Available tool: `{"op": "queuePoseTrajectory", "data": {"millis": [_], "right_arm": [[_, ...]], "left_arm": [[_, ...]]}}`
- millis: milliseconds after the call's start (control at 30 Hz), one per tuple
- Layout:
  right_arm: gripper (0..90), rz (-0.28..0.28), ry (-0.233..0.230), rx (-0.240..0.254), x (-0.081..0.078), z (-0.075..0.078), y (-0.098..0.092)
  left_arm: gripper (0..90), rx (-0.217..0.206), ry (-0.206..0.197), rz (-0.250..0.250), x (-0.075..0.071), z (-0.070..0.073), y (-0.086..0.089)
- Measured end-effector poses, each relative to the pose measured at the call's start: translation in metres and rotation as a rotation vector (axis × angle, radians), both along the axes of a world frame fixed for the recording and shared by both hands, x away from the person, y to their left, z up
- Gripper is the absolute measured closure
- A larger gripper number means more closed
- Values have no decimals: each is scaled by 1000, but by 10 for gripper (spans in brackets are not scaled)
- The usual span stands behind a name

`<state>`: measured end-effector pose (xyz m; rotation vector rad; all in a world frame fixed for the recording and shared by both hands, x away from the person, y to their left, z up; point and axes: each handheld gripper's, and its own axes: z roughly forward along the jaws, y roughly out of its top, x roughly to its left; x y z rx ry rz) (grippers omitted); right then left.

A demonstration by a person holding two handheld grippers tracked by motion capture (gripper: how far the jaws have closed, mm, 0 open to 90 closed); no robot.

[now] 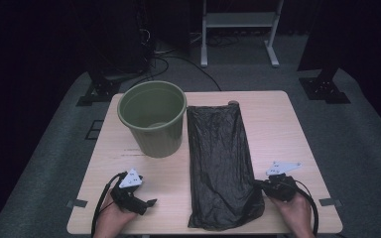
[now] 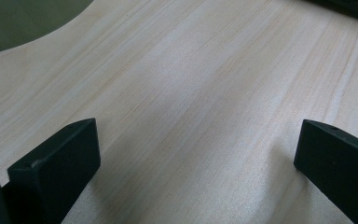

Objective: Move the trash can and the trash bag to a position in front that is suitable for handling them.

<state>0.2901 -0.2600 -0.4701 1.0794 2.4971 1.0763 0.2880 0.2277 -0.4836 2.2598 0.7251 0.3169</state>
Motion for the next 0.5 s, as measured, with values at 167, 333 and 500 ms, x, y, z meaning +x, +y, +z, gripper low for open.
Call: {"op": "queuePoseTrajectory", "data": {"millis": [167, 333, 500], "right_arm": [[897, -40, -5, 8, -1, 3, -19], [896, -63, -6, 15, -4, 5, -37], [897, -82, 2, 5, -6, 6, -53]], "left_arm": [[0, 0, 0, 0, 0, 0, 0], [0, 1, 0, -1, 0, 0, 0], [0, 0, 0, 0, 0, 0, 0]]}}
